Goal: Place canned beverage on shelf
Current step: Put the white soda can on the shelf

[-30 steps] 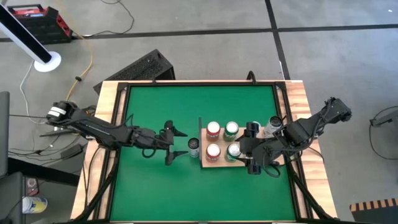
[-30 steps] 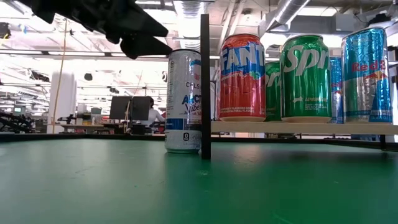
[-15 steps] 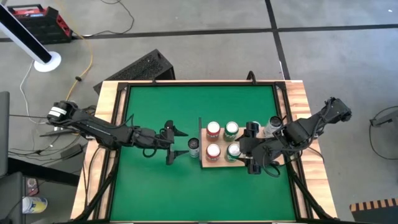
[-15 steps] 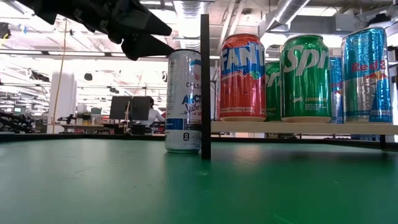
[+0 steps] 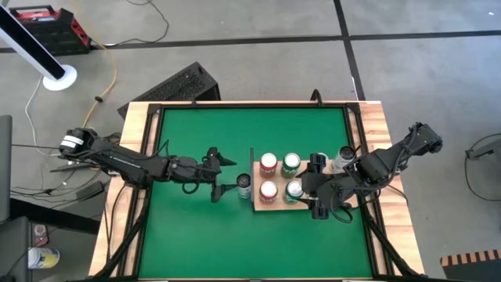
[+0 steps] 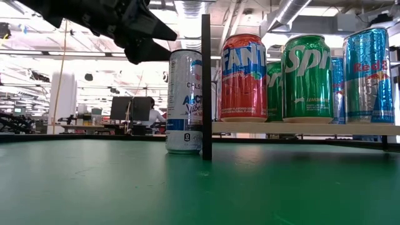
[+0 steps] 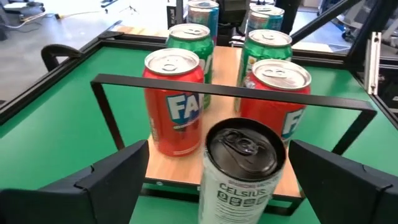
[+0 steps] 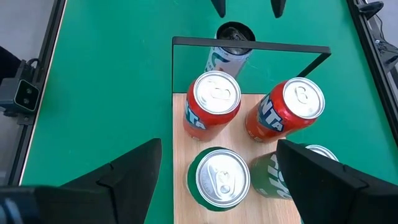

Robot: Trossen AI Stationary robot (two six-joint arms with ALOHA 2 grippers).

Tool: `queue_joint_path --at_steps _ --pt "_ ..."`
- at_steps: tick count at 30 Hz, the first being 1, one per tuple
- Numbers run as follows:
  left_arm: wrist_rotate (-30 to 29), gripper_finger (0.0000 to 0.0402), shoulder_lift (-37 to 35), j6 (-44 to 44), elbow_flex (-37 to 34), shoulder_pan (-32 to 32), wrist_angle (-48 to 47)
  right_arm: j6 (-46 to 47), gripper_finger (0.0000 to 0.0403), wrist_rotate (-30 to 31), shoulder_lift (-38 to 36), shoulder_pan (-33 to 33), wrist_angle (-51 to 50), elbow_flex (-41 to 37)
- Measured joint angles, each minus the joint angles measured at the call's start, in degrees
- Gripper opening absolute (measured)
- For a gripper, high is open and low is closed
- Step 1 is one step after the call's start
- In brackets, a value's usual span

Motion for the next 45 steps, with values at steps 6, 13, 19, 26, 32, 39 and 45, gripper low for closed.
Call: queue_joint_path --at_steps 6,13,19,26,32,39,45 --pt "2.0 0.0380 0.1 1.6 0.0 0.0 -0.1 0.0 0.0340 -0.1 0.0 0.0 -1.8 0.0" --pt "4.9 0.0380 5.5 2.4 0.0 -0.1 4.0 -0.2 0.0340 -0.1 0.0 0.0 -2.1 0.0" --pt "3.5 0.0380 11.2 3.4 0.1 -0.1 10.7 -0.2 0.0340 -0.1 0.0 0.0 -2.0 0.0" --pt "3.6 0.0380 16.0 3.9 0.0 0.0 17.0 -0.3 0.0340 -0.1 0.0 0.0 -2.1 0.0" --pt "3.9 0.0377 16.9 4.0 0.0 0.0 18.4 -0.3 0.0340 -0.1 0.0 0.0 -2.0 0.0" --pt "3.8 0.0321 16.9 4.0 0.0 0.0 18.8 -0.3 0.0340 -0.1 0.0 0.0 -2.0 0.0" --pt "4.2 0.0237 15.9 3.9 0.0 0.0 17.7 0.3 0.0340 -0.1 0.0 0.0 -2.0 0.0"
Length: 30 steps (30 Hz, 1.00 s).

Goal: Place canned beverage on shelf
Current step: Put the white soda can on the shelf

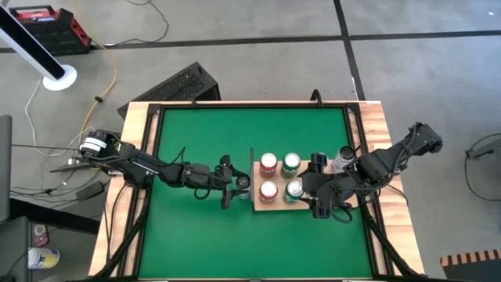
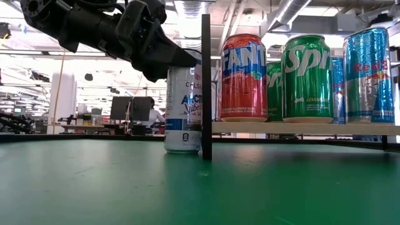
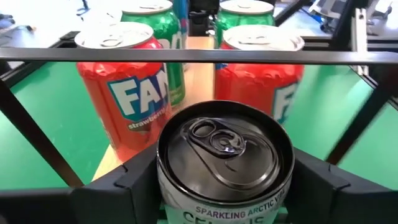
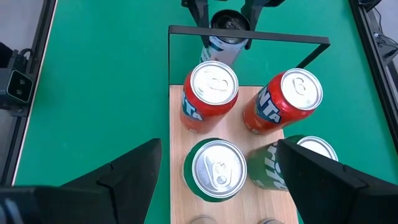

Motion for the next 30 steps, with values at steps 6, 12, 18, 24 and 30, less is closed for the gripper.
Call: queue_joint_path --at_steps 6,12,18,24,30 --pt "1.2 0.0237 -7.3 -1.2 -0.1 -1.7 -7.9 1.3 0.0340 0.0 0.0 0.0 -0.1 0.0" --pt "1.0 0.0237 -15.9 -5.9 -0.1 -8.9 -14.4 1.2 0.0340 -1.4 0.0 0.0 0.6 0.0" --pt "-6.5 0.0237 -17.0 -7.6 -0.1 -20.8 -11.5 1.0 0.0340 -1.5 0.0 0.0 2.2 0.0" --pt "-15.4 0.0237 -11.6 -8.3 2.7 -29.7 -6.7 0.9 0.0340 -1.5 0.0 0.0 3.3 0.0" --pt "-16.3 0.0237 1.3 -0.1 16.7 -33.0 -7.9 1.6 0.0340 -4.8 0.0 0.3 4.8 0.0"
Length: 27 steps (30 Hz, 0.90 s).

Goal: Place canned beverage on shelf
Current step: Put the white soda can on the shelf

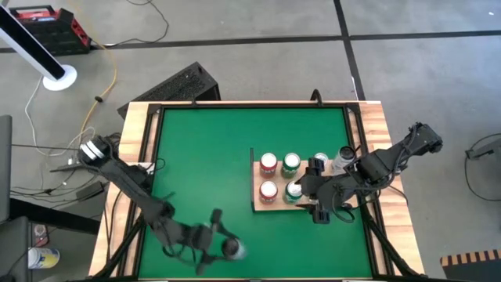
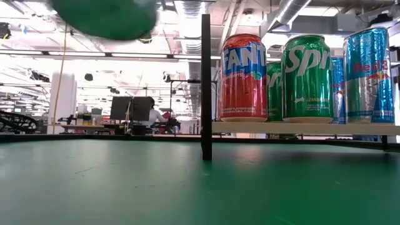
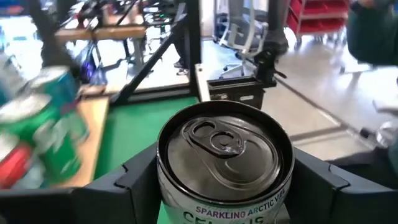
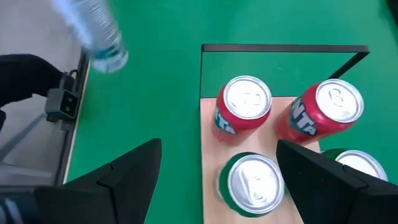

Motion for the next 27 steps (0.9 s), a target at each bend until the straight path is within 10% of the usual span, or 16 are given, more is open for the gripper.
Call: queue_joint_path --at_steps 13,27 --pt "16.7 0.0237 25.9 11.3 25.9 9.3 -1.4 8.8 0.0340 -0.1 0.0 9.0 -0.7 0.0" --pt "30.3 0.0237 30.7 7.6 32.4 18.7 -8.9 13.4 0.0340 4.6 0.1 20.4 0.7 0.0"
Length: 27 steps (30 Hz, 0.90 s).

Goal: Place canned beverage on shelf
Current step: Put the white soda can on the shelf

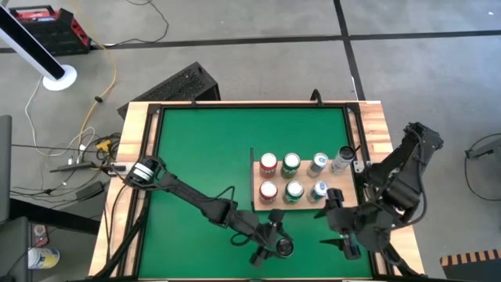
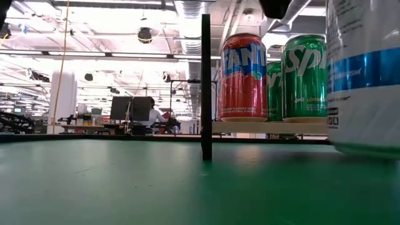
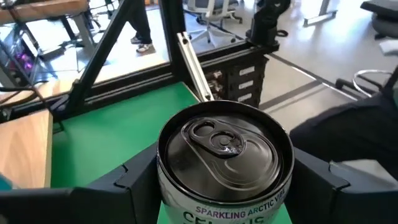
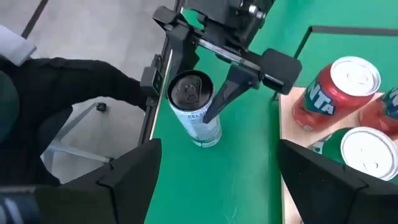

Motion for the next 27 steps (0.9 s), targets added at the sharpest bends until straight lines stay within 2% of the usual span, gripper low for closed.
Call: queue_joint_path --at_steps 11,19,27 --pt "-0.3 0.0240 0.0 -1.8 0.0 0.4 -2.7 -3.5 0.0340 1.1 0.0 -0.2 0.3 0.0" --pt "-0.2 0.0318 -0.2 -2.9 0.1 0.4 -2.1 -7.5 0.0340 1.2 0.0 -1.7 2.8 0.0" --pt "-0.4 0.0330 -1.8 -1.1 0.0 0.4 -4.3 -17.9 0.0340 -3.7 4.3 -2.2 13.6 -2.1"
